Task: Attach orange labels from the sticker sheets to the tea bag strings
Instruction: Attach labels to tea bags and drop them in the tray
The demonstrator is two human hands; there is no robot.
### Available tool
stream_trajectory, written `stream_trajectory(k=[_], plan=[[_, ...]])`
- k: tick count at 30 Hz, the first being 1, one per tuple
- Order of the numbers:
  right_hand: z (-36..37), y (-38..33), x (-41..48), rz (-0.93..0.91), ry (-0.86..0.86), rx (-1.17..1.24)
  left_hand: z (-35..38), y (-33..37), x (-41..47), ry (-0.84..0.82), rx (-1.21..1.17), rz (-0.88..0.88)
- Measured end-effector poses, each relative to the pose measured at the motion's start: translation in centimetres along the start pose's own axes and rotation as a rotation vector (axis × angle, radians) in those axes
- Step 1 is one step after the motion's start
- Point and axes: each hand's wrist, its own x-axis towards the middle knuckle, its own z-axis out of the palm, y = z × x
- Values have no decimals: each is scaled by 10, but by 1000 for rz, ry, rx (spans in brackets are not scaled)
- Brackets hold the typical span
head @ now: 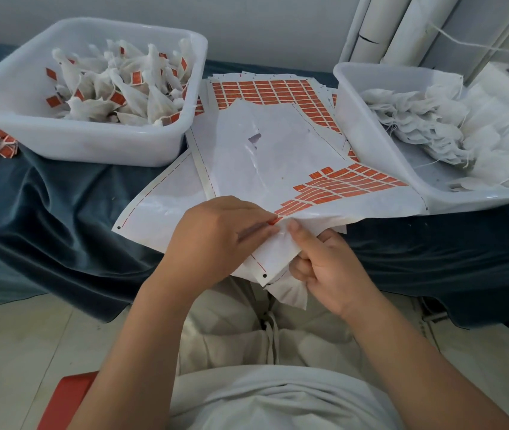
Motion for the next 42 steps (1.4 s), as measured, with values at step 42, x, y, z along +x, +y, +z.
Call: stream_trajectory(k=[42], plan=[[25,-64,-38,230,-1142,-889,-2,20,10,170,-563,-778]])
